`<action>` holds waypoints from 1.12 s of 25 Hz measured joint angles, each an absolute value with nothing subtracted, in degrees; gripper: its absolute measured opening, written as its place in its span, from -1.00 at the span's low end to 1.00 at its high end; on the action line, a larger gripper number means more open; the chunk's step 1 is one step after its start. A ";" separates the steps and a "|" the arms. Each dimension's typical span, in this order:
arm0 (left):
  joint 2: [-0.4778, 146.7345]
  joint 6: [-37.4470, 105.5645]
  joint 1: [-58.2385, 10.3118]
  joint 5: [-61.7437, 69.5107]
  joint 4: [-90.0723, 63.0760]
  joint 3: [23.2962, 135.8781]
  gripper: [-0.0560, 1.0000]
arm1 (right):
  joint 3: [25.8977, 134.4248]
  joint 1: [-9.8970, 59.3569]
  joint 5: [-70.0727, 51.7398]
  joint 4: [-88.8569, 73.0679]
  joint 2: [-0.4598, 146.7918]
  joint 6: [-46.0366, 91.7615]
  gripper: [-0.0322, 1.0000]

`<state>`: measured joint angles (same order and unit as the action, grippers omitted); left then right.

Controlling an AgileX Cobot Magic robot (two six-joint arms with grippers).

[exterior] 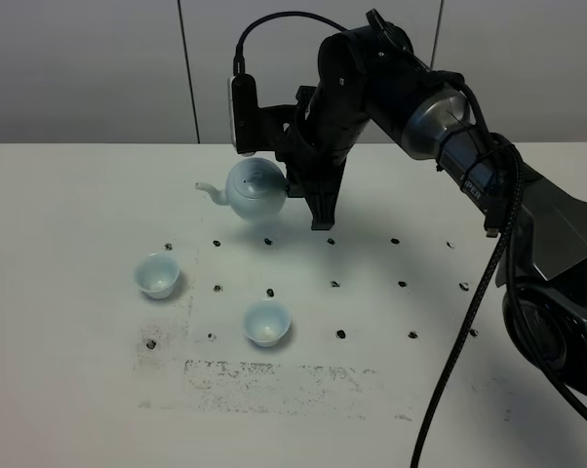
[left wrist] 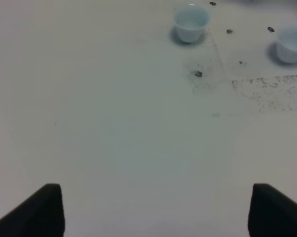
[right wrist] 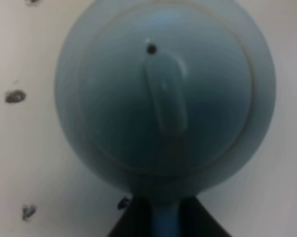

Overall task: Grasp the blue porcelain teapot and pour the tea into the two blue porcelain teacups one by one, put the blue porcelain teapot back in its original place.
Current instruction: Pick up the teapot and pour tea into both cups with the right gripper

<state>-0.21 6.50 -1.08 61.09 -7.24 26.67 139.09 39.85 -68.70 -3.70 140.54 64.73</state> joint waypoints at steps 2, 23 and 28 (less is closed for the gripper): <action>-0.21 6.50 -1.08 61.09 -7.24 26.67 0.55 | 139.09 40.48 -66.30 -3.70 141.11 65.10 -0.86; -0.21 6.55 -1.08 61.03 -7.24 26.67 0.55 | 139.09 45.28 -55.49 -0.36 144.50 80.30 -0.86; -0.21 6.55 -1.08 61.09 -7.24 26.67 0.55 | 139.09 45.34 -52.30 0.00 145.21 83.05 -0.86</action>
<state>-0.21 6.55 -1.08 61.09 -7.24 26.67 139.09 45.34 -52.30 0.00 145.21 83.05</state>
